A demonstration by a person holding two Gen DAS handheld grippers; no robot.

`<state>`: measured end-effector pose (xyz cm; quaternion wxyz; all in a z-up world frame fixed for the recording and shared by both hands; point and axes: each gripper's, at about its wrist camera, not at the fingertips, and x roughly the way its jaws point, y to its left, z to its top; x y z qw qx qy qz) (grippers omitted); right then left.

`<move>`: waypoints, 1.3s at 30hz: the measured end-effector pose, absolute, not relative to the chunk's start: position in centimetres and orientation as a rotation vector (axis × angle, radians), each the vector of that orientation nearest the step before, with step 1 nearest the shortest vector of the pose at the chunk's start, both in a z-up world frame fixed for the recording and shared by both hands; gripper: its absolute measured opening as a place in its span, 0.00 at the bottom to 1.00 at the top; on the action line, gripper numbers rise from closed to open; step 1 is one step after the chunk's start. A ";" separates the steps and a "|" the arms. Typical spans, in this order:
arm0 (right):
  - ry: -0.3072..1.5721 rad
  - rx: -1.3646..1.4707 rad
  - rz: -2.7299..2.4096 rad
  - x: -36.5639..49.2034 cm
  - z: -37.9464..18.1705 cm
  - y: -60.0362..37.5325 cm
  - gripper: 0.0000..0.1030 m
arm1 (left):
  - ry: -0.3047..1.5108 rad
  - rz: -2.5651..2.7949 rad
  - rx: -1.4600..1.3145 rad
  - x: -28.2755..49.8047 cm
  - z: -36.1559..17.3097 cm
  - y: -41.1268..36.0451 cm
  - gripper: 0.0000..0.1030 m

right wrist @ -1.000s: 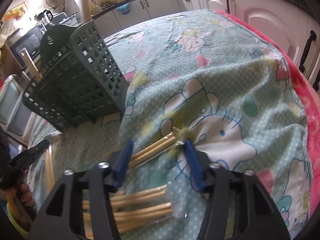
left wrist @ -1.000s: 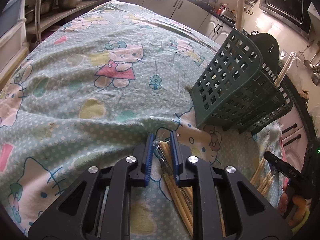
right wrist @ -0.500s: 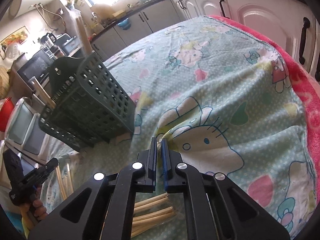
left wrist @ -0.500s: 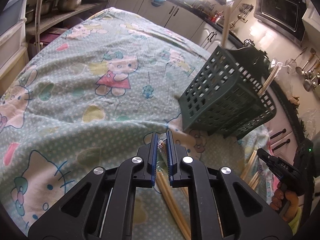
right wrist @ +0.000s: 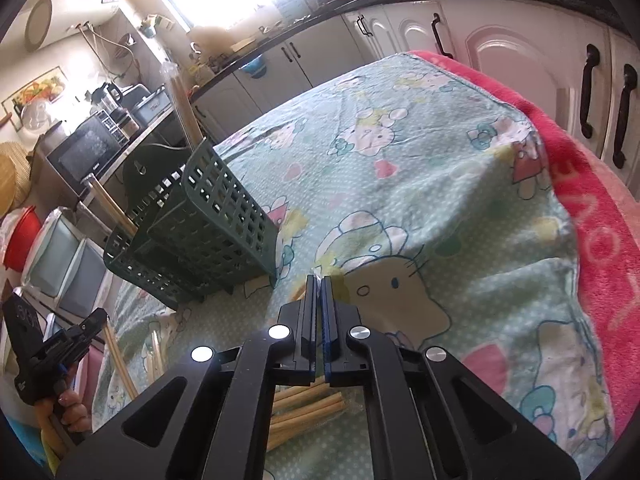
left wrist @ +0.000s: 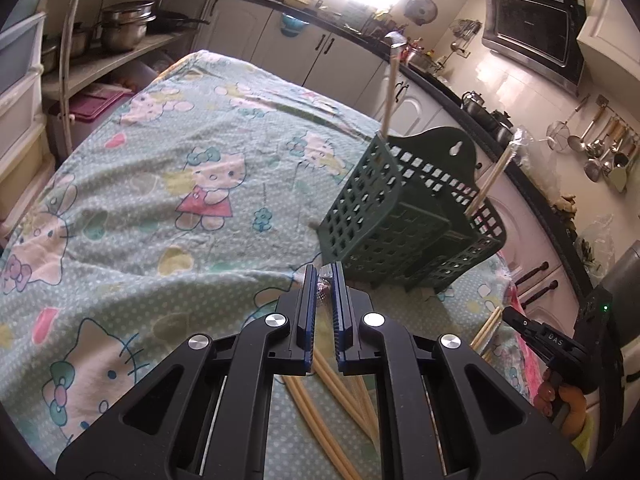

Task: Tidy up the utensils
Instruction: 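Lift both held chopsticks over the green caddy and lower them in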

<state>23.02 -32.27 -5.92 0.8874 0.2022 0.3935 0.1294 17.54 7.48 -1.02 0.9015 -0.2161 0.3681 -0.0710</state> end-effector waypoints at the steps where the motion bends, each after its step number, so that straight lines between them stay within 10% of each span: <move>1: 0.812 0.424 0.273 22.9 -5.7 -32.4 0.01 | 0.758 -0.149 -0.445 17.5 -0.9 7.4 0.04; 39: 0.453 0.220 0.536 18.8 7.7 -26.8 0.01 | 0.542 -0.281 -0.329 18.2 10.2 2.5 0.03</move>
